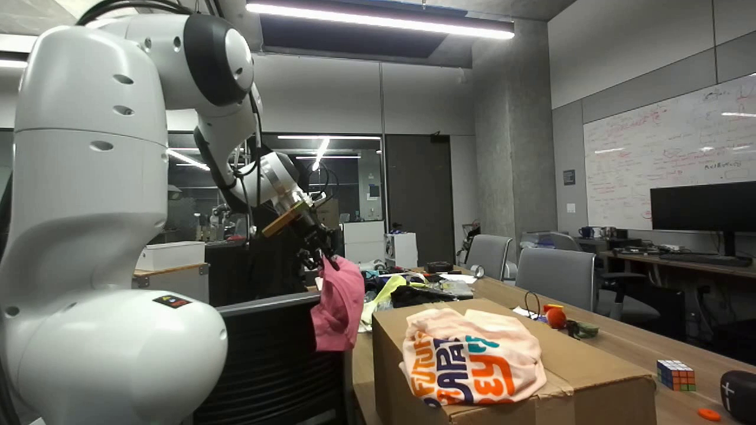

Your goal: Put the peach and pink shirt on the top of the box respectively

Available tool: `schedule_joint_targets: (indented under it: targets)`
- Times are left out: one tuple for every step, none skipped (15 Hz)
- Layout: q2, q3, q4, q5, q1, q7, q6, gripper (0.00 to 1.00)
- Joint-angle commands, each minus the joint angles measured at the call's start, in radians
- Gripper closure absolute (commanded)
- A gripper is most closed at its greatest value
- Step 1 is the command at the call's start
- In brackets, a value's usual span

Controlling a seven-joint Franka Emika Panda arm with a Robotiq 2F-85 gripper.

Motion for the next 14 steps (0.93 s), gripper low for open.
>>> schedule_joint_targets:
  targets:
    - [-0.074, -0.005, 0.021, -0.037, -0.028, 0.058, -0.013, 0.96]
    - [-0.081, -0.006, 0.029, -0.046, -0.040, 0.066, -0.015, 0.96]
    - [-0.090, -0.007, 0.037, -0.049, -0.050, 0.067, -0.018, 0.96]
    - [-0.096, -0.009, 0.045, -0.049, -0.060, 0.066, -0.019, 0.96]
    - [-0.097, -0.009, 0.053, -0.050, -0.070, 0.069, -0.023, 0.96]
    - [-0.096, -0.011, 0.064, -0.048, -0.079, 0.061, -0.031, 0.96]
    - [-0.092, -0.012, 0.076, -0.046, -0.086, 0.054, -0.041, 0.96]
    - [-0.084, -0.015, 0.095, -0.043, -0.094, 0.046, -0.050, 0.96]
    - [-0.076, -0.019, 0.116, -0.037, -0.101, 0.040, -0.061, 0.96]
    - [-0.058, -0.028, 0.160, -0.025, -0.113, 0.025, -0.094, 0.96]
    - [-0.049, -0.032, 0.181, -0.026, -0.119, 0.022, -0.114, 0.96]
    - [-0.033, -0.043, 0.221, -0.023, -0.132, 0.013, -0.147, 0.96]
    - [-0.021, -0.052, 0.250, -0.021, -0.140, 0.013, -0.170, 0.96]
    - [-0.009, -0.061, 0.280, -0.021, -0.148, 0.012, -0.196, 0.96]
